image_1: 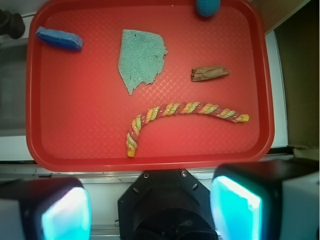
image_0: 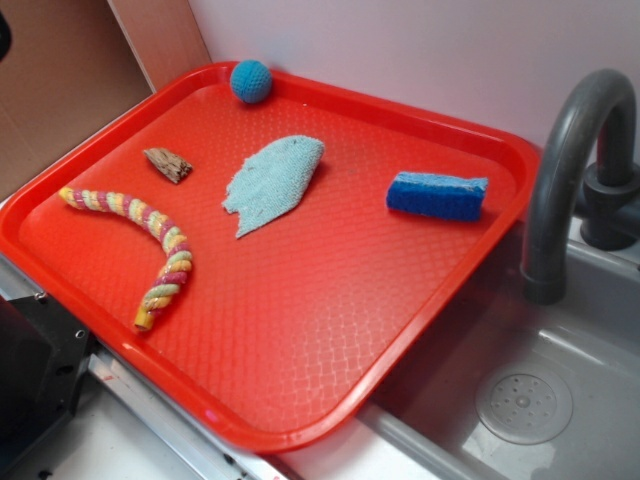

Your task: Grab the wood chip.

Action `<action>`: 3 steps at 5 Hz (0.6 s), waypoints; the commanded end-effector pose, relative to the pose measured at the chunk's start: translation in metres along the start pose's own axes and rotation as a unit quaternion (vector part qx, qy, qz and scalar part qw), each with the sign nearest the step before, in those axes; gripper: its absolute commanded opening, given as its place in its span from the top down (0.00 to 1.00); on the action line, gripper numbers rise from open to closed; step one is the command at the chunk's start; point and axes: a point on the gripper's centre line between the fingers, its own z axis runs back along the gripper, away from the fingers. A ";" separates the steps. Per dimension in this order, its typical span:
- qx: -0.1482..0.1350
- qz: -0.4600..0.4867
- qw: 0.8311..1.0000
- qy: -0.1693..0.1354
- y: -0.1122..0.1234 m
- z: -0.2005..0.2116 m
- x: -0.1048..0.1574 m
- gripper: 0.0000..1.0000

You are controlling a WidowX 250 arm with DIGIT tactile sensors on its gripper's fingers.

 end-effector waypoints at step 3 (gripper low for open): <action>-0.022 0.252 0.967 0.031 0.038 -0.038 0.051 0.00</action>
